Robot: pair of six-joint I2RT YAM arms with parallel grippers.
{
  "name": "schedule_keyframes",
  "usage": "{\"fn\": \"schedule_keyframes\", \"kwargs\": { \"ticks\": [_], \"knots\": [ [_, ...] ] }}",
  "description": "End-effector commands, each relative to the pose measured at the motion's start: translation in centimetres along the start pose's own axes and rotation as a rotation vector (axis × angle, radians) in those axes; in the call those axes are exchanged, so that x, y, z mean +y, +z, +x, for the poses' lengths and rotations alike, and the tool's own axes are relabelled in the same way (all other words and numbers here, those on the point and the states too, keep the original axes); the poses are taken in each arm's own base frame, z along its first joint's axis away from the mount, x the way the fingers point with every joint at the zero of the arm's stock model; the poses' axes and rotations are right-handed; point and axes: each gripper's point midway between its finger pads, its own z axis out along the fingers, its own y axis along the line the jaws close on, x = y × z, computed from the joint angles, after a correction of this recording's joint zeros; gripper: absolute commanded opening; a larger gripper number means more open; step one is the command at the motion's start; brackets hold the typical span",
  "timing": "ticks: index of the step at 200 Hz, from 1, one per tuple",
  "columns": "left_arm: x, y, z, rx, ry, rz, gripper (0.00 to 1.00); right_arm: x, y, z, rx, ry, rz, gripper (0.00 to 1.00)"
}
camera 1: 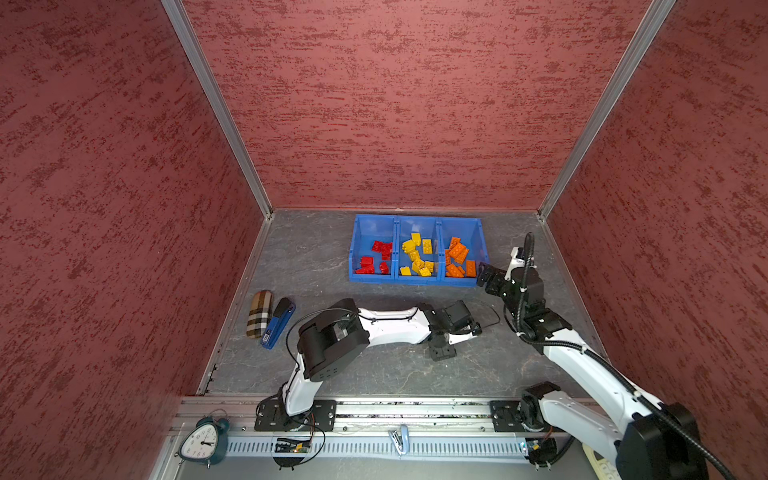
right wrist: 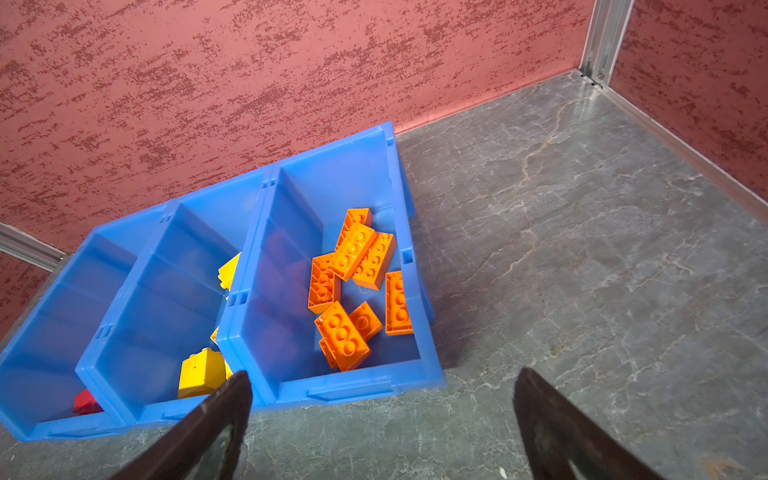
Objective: Sort the legos into containers by color
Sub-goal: 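Lower the left gripper onto the last red brick and grasp it, then carry the red brick into the red compartment and release it with the left gripper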
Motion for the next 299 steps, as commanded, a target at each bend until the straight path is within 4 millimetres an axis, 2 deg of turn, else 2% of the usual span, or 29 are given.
{"fn": "schedule_keyframes", "kwargs": {
  "ticks": [1, 26, 43, 87, 108, 133, 175, 196, 218, 243, 269, 299],
  "knots": [
    [0.9, -0.9, -0.1, -0.035, -0.063, 0.004, 0.54, 0.8, 0.1, -0.8, -0.023, 0.009, -0.037, 0.99],
    [1.9, -2.0, -0.4, -0.081, -0.125, 0.010, 0.54, 1.7, 0.2, -0.5, -0.005, -0.001, -0.084, 0.99],
    [2.7, -2.8, -0.6, -0.122, -0.156, -0.011, 0.54, 3.2, 0.3, -0.3, 0.029, -0.025, -0.155, 0.99],
    [7.3, -5.2, 0.3, -0.213, -0.357, -0.127, 0.53, 6.1, 0.5, 0.6, 0.104, -0.045, -0.298, 0.99],
    [9.0, -7.4, 0.5, -0.306, -0.448, -0.145, 0.53, 8.9, 0.0, 1.1, 0.128, -0.078, -0.456, 0.99],
    [12.1, -10.1, 1.5, -0.390, -0.582, -0.185, 0.53, 10.7, 0.1, 1.7, 0.154, -0.091, -0.525, 0.99],
    [18.1, -15.0, 4.0, -0.507, -0.801, -0.322, 0.52, 11.3, 0.8, 1.6, 0.155, -0.092, -0.521, 0.99],
    [21.4, -16.6, 6.3, -0.526, -0.947, -0.414, 0.52, 11.6, 0.6, 1.3, 0.141, -0.096, -0.540, 0.99],
    [24.4, -16.9, 8.9, -0.535, -1.113, -0.445, 0.52, 11.4, 0.9, 1.2, 0.134, -0.095, -0.519, 0.99],
    [27.6, -16.0, 11.3, -0.469, -1.229, -0.498, 0.52, 11.1, 1.0, 1.3, 0.144, -0.098, -0.497, 0.99],
    [31.2, -15.2, 12.5, -0.430, -1.310, -0.550, 0.54, 10.5, 1.1, 1.4, 0.152, -0.108, -0.467, 0.99],
    [34.3, -14.0, 13.0, -0.360, -1.352, -0.643, 0.59, 10.2, 0.7, 1.0, 0.138, -0.109, -0.451, 0.99]
  ]
}}
